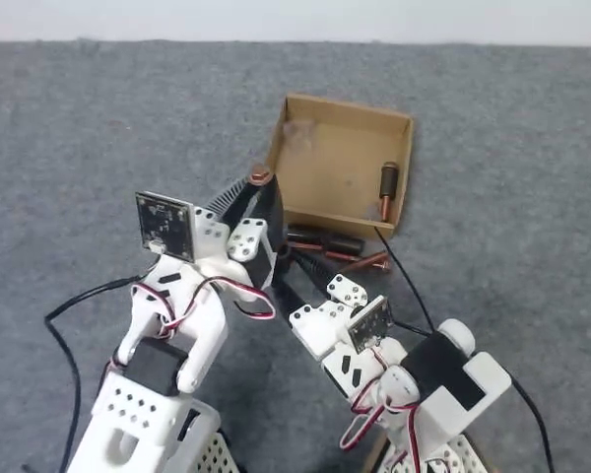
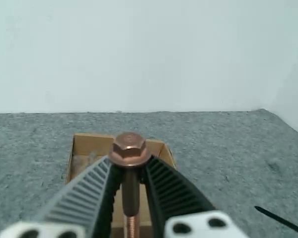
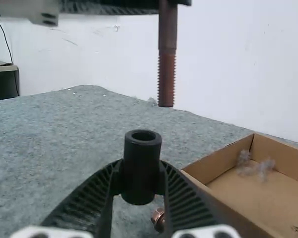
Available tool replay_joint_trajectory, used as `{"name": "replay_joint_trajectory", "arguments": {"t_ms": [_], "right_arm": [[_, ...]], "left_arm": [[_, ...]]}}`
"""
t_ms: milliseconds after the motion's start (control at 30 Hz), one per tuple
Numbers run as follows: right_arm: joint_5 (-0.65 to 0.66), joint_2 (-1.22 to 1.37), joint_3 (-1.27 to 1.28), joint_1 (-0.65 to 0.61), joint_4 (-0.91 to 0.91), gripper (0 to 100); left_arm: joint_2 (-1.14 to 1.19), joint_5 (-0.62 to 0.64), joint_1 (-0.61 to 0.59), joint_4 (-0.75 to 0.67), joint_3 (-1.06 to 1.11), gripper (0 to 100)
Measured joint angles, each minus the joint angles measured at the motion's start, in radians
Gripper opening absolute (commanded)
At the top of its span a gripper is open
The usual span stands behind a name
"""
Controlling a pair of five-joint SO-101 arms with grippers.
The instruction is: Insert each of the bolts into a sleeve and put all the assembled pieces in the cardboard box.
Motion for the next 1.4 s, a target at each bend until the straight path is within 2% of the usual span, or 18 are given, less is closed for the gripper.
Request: {"name": "replay_joint_trajectory", "arguments": {"t_ms": [200, 367, 533, 667, 933, 1100, 1400], "right_arm": [[0.000, 0.000, 0.000, 0.000, 0.018, 0.7], [0.000, 0.000, 0.000, 0.000, 0.020, 0.7], [0.000, 0.000, 0.000, 0.000, 0.020, 0.7], [0.000, 0.000, 0.000, 0.000, 0.020, 0.7], [0.000, 0.000, 0.000, 0.000, 0.020, 0.7], [0.000, 0.000, 0.000, 0.000, 0.020, 0.7], [0.000, 0.000, 0.000, 0.000, 0.020, 0.7]], "left_arm": [[0.000, 0.000, 0.011, 0.003, 0.000, 1], [0.000, -0.002, 0.038, 0.075, 0.000, 1], [0.000, -0.069, 0.040, 0.092, 0.000, 1], [-0.006, -0.075, 0.040, 0.115, 0.000, 1], [-0.206, -0.071, 0.040, 0.218, 0.000, 1], [-0.313, -0.075, 0.038, 0.218, 0.066, 1], [-0.270, -0.077, 0.038, 0.091, 0.133, 1]]}}
